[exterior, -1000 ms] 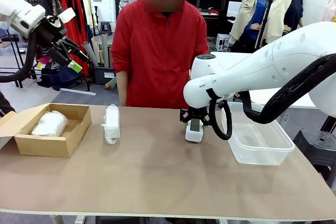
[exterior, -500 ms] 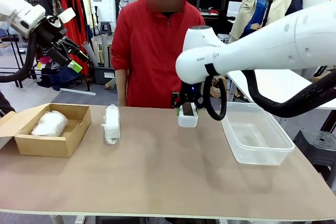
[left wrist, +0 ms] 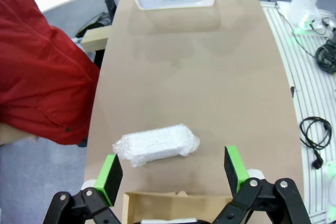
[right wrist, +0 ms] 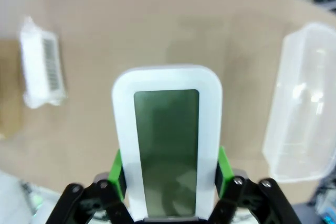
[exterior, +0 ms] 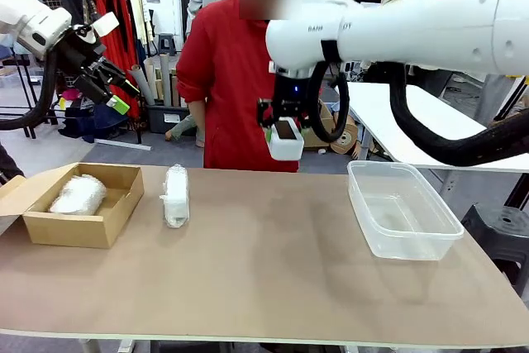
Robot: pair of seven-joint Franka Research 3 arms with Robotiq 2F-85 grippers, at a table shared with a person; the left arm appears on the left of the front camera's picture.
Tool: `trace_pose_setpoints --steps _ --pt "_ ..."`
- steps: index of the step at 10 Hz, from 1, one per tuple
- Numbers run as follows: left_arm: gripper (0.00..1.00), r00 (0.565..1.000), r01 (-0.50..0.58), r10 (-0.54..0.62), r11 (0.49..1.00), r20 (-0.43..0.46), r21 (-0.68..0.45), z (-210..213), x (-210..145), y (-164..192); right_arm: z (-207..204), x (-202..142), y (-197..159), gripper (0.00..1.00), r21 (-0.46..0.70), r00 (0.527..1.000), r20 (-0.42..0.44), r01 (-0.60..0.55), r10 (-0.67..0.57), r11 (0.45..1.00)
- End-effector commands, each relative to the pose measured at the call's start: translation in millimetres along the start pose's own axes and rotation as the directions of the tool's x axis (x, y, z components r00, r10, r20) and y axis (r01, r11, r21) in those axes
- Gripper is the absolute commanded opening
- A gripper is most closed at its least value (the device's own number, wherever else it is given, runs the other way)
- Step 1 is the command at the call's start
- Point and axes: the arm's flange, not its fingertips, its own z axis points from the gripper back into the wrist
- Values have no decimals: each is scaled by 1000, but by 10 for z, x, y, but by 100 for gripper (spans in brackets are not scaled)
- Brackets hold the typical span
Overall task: Separate and place wrapped and unwrapped clocks.
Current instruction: Pick up the Digital clock indicated by the person.
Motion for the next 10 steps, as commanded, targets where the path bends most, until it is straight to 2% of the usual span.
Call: trace_pose_setpoints --steps 1,5,8,9,10 --pt "100 1000 1 -1 1000 -10 -2 16 1 -24 292 104 49 0 29 999 18 -30 30 999" --pt "100 1000 1 -1 1000 -10 -2 16 1 -24 672 112 60 0 64 996 84 -28 22 998" --pt "100 1000 1 -1 1000 -10 -2 16 1 -24 623 147 -6 0 69 992 119 -57 49 996" --pt "100 1000 1 -1 1000 -10 -2 16 1 -24 622 90 50 0 50 997 82 -2 -2 999" --pt "100 1000 1 -1 1000 -10 -2 16 1 -24 622 90 50 0 50 997 82 -2 -2 999"
